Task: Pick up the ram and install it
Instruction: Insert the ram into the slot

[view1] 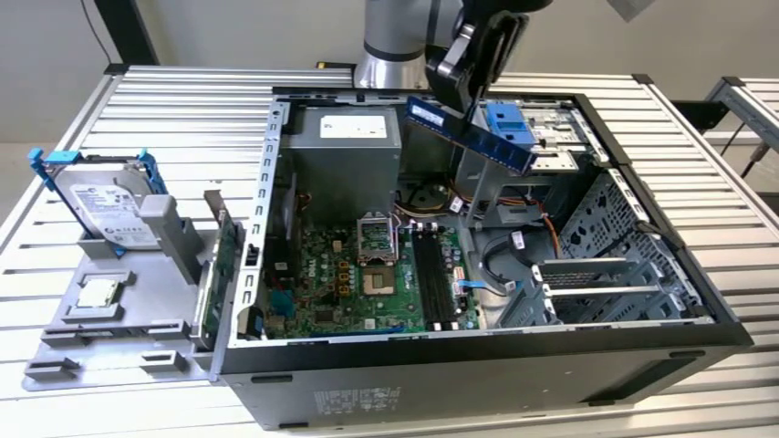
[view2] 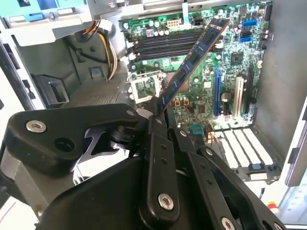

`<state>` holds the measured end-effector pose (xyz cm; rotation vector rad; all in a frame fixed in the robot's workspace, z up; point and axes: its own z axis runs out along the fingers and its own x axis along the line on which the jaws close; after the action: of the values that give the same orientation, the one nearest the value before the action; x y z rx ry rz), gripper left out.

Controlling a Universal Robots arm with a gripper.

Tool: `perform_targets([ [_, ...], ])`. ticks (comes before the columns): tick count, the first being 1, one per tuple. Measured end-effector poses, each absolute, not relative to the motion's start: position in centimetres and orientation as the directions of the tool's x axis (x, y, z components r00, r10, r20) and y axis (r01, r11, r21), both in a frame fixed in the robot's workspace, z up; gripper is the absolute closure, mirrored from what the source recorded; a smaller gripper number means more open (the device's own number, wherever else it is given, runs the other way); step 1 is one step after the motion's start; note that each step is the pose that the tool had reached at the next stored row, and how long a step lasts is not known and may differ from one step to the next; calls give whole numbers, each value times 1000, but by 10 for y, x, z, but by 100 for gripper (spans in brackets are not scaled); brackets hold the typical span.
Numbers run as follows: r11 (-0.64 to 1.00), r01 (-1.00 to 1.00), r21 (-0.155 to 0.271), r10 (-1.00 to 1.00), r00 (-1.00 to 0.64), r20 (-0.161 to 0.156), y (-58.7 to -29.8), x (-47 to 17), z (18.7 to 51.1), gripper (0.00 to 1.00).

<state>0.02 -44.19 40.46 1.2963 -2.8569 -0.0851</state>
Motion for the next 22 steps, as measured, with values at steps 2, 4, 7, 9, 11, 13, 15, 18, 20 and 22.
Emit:
perform_targets([
  [2,675,-736,51,-736,-676,-20,-442,0,405,100],
  [4,688,-724,51,-724,-690,-19,-442,0,405,100],
  [7,707,-705,51,-705,-709,-19,-442,0,405,100],
  [9,719,-693,51,-693,-721,-19,-442,0,405,100],
  [11,731,-681,51,-681,-732,-19,-442,0,405,100],
  [13,740,-670,51,-670,-742,-19,-442,0,405,100],
  [15,750,-660,51,-660,-751,-19,-442,0,405,100],
  [18,772,-634,50,-634,-773,-19,-442,0,404,100],
  [20,793,-607,50,-607,-795,-19,-442,0,404,100],
  [22,814,-578,50,-578,-816,-19,-442,0,404,100],
])
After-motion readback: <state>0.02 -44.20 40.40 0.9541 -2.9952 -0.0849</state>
